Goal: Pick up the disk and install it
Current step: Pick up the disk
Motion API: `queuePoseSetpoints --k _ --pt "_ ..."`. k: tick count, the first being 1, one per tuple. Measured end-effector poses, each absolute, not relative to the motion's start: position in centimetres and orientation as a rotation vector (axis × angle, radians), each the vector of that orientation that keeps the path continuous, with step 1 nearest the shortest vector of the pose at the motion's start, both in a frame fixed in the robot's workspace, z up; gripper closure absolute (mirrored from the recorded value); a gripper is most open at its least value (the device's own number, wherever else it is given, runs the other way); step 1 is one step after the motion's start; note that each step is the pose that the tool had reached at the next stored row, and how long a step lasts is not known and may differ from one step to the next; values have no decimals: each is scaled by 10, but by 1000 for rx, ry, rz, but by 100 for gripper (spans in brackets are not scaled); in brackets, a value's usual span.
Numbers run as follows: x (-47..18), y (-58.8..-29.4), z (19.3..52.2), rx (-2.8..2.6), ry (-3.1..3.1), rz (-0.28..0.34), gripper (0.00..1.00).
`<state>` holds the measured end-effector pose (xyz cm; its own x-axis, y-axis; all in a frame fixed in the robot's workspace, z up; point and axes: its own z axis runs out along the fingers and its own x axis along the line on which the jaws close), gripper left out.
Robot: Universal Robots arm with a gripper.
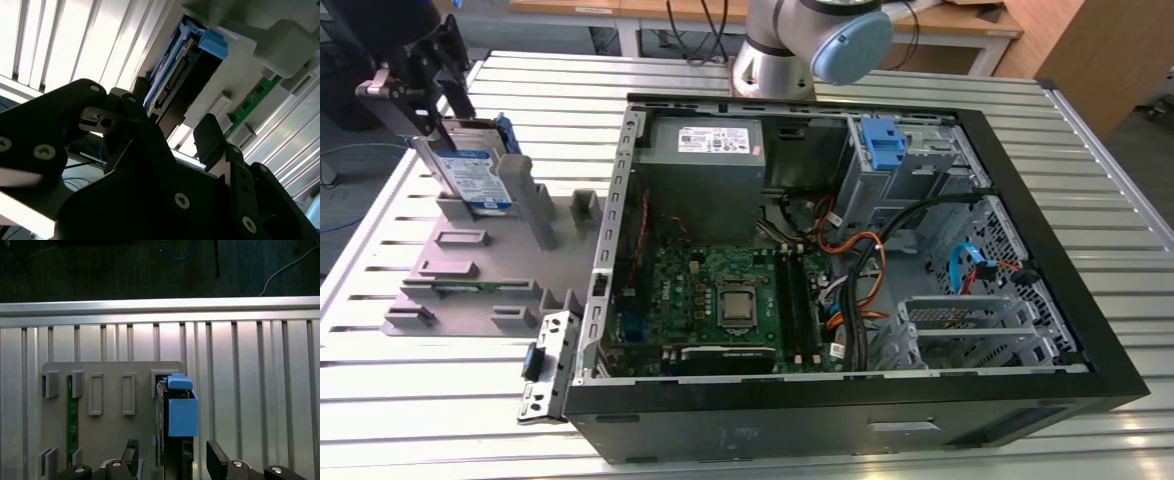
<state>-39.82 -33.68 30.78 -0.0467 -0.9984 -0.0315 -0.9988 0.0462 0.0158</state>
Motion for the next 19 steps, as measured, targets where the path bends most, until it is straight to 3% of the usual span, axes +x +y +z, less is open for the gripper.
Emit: queuePoseSetpoints --k 19 --pt "-400 -337 301 -2162 2261 50 35"
